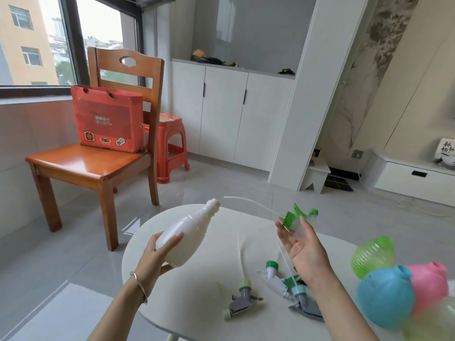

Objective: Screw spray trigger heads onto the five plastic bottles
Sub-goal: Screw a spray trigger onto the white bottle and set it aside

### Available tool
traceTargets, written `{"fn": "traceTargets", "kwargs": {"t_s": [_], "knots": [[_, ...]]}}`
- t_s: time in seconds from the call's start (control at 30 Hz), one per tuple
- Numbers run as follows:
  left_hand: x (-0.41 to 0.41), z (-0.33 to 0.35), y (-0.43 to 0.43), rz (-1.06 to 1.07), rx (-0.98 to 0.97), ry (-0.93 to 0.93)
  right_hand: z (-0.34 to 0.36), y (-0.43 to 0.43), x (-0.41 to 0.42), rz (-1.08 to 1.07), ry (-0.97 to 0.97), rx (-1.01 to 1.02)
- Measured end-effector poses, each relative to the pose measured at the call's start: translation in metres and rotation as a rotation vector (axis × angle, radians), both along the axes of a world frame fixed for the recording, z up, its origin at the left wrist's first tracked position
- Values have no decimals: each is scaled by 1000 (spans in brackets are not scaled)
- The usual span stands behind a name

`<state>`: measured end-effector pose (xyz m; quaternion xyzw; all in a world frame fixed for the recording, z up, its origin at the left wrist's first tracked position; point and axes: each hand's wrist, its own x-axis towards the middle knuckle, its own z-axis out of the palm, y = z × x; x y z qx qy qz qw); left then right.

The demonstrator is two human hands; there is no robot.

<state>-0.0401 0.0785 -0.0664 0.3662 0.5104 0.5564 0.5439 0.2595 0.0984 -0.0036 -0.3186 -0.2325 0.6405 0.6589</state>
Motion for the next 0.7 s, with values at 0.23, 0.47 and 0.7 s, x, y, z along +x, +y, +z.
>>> {"fn": "traceTargets", "kwargs": {"t_s": [0.23, 0.47, 0.7], "knots": [[1, 2, -1, -44, 16, 32, 0, -4, 6, 86, -101, -2], [6, 5, -2, -164, 38, 30, -1, -3, 10, 95, -299, 35], [33, 8, -4, -310, 11, 11, -9, -6, -4, 212, -565, 116]]}}
